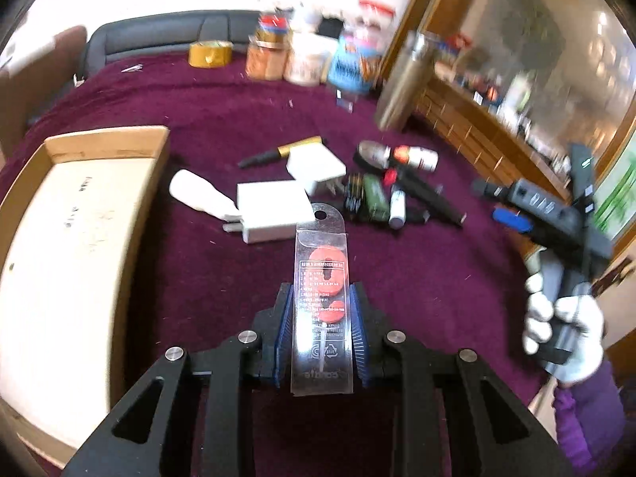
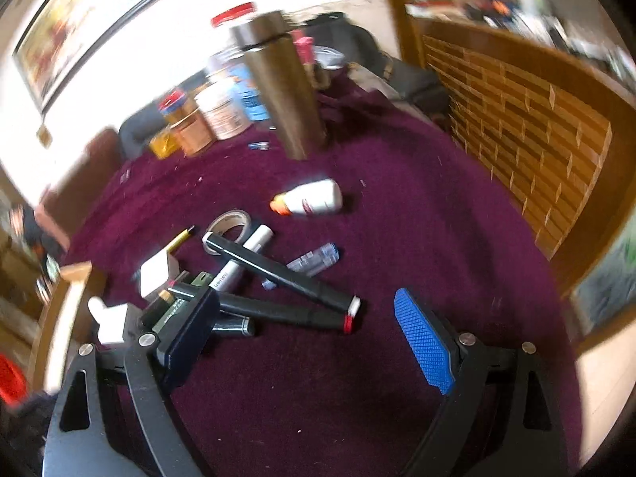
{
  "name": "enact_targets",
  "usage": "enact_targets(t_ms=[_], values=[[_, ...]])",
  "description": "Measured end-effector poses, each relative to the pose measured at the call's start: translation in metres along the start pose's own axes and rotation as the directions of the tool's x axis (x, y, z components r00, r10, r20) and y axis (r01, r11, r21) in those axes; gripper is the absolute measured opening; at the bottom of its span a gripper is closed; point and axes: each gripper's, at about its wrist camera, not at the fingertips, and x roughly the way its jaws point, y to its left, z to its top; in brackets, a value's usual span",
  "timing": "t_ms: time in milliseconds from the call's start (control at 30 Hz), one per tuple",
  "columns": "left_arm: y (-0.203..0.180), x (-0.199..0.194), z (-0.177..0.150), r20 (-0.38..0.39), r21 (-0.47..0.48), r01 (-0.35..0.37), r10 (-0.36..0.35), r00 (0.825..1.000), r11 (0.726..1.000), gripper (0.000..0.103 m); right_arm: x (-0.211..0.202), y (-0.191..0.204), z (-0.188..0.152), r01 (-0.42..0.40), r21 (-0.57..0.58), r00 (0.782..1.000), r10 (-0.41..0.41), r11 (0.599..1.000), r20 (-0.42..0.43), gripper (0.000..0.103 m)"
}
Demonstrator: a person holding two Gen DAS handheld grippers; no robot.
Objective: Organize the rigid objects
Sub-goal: 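Carry the package over the cardboard box with left gripper while right gripper grasps yellow pen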
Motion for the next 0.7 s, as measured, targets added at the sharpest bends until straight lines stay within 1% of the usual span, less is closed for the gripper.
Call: enact_targets(t_ms=[33,67,100,167,233,300,333,367,400,433,467,500,533,567,633,667,700], values=[[0.004,-0.005,0.001,0.018,-0.007,0.008,-0.007,1.000,1.000,0.023,0.001,0.008,0.003,-0.001,-0.032,1.000,0.001,0.999,-0.006,0.091],[0.007,-0.014,0.001,0.041,-0.012,0.013,-0.012,0.999,1.000,0.023,0.003,0.016,0.007,-0.022,-0.052,1.000,0.022,0.998,-0.018,0.091],[0.011,-0.021,0.003,0.060,-0.015,0.015,-0.014,0.998,1.000,0.023,0.006,0.029,0.011,-0.063,-0.071,0.997,0.061,0.995,-0.040,0.091],[0.019,-0.030,0.007,0.087,-0.034,0.019,-0.016,0.996,0.999,0.023,0.012,0.053,0.016,-0.119,-0.095,0.991,0.112,0.988,-0.079,0.091],[0.029,-0.040,0.005,0.102,-0.057,0.027,-0.021,0.995,0.998,0.023,0.029,0.082,0.022,-0.214,-0.079,0.967,0.200,0.974,-0.155,0.091],[0.035,-0.045,0.007,0.107,-0.073,0.026,-0.018,0.994,0.997,0.023,0.049,0.104,0.031,-0.272,-0.030,0.941,0.260,0.962,-0.217,0.090],[0.039,-0.048,0.007,0.112,-0.077,0.024,-0.015,0.994,0.997,0.023,0.059,0.113,0.037,-0.288,-0.017,0.931,0.276,0.958,-0.240,0.090],[0.042,-0.052,0.006,0.118,-0.079,0.026,-0.016,0.993,0.997,0.023,0.068,0.122,0.041,-0.288,-0.019,0.927,0.274,0.958,-0.257,0.087],[0.044,-0.053,0.006,0.123,-0.079,0.027,-0.017,0.992,0.996,0.023,0.078,0.131,0.045,-0.273,-0.026,0.927,0.255,0.962,-0.274,0.081],[0.047,-0.056,0.006,0.130,-0.078,0.027,-0.017,0.991,0.997,0.023,0.089,0.140,0.049,-0.248,-0.029,0.927,0.228,0.968,-0.298,0.078],[0.049,-0.059,0.005,0.138,-0.076,0.027,-0.017,0.990,0.997,0.023,0.106,0.149,0.054,-0.216,-0.020,0.920,0.197,0.976,-0.339,0.075],[0.052,-0.062,0.005,0.145,-0.073,0.027,-0.017,0.989,0.997,0.023,0.114,0.153,0.055,-0.194,-0.018,0.916,0.175,0.981,-0.362,0.072],[0.056,-0.065,0.005,0.153,-0.071,0.025,-0.013,0.988,0.997,0.023,0.129,0.159,0.058,-0.138,-0.017,0.909,0.120,0.990,-0.399,0.068],[0.060,-0.068,0.005,0.161,-0.073,0.019,-0.007,0.987,0.997,0.023,0.138,0.160,0.059,-0.110,-0.016,0.903,0.094,0.994,-0.418,0.063],[0.073,-0.073,0.005,0.173,-0.088,0.018,-0.002,0.985,0.996,0.023,0.158,0.167,0.060,-0.049,-0.018,0.888,0.036,0.999,-0.459,0.063],[0.082,-0.075,0.005,0.178,-0.102,0.019,0.000,0.984,0.995,0.023,0.164,0.169,0.060,-0.034,-0.012,0.884,0.025,0.999,-0.467,0.061],[0.091,-0.076,0.006,0.181,-0.117,0.018,0.004,0.983,0.993,0.023,0.170,0.173,0.057,-0.028,-0.003,0.879,0.023,1.000,-0.477,0.056]])
